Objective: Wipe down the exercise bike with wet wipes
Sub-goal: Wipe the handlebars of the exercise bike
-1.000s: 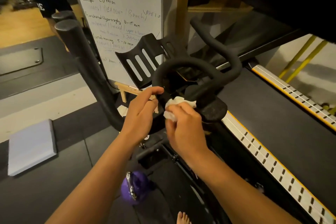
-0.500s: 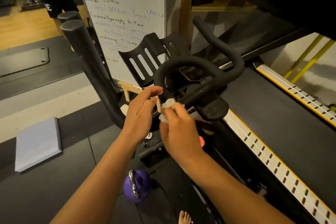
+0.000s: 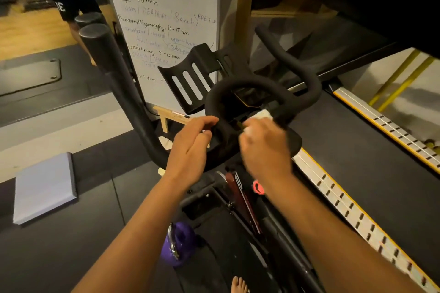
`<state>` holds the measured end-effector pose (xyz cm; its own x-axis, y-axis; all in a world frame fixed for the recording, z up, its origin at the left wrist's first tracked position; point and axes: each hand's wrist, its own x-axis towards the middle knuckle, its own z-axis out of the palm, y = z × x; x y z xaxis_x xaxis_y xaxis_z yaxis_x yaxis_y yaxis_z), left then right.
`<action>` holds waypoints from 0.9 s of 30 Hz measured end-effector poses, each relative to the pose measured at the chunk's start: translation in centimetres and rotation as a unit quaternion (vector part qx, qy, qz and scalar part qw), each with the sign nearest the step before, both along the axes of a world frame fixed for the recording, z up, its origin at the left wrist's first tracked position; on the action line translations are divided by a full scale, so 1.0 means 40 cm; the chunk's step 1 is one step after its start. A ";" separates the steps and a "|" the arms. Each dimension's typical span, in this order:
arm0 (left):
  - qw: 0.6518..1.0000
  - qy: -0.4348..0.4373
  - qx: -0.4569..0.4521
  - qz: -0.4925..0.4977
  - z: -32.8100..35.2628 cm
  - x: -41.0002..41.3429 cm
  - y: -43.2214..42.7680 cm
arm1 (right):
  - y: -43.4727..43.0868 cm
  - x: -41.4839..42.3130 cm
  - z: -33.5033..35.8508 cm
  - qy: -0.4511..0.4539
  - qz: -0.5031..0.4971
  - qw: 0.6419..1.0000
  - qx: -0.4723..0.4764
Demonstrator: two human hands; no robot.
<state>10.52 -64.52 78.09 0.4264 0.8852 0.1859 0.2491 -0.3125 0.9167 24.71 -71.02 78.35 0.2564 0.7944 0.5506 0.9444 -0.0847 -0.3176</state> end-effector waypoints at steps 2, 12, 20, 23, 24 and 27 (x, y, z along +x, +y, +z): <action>1.000 0.000 0.008 -0.001 -0.002 0.002 0.001 | -0.021 -0.078 -0.029 0.009 0.083 0.995 -0.052; 1.000 0.023 0.005 -0.012 0.005 0.003 -0.001 | 0.057 0.309 0.011 0.098 -0.123 0.987 -0.016; 0.998 0.031 0.046 0.018 0.007 0.033 0.002 | 0.040 0.113 0.019 0.051 0.011 0.997 0.049; 0.996 0.044 0.064 0.033 0.005 0.036 0.003 | -0.015 0.027 -0.007 0.044 0.148 0.988 -0.009; 0.995 0.055 0.071 0.035 0.002 0.034 0.005 | -0.029 0.045 -0.016 0.019 0.143 0.989 -0.014; 0.992 0.082 0.092 0.034 -0.004 0.025 0.009 | -0.062 0.201 -0.038 -0.058 0.035 0.998 -0.018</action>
<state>11.51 -64.17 77.94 0.4048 0.8707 0.2794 0.4165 -0.4476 0.7913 32.74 -73.51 76.81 0.1364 0.8282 0.5435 0.9785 -0.0270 -0.2044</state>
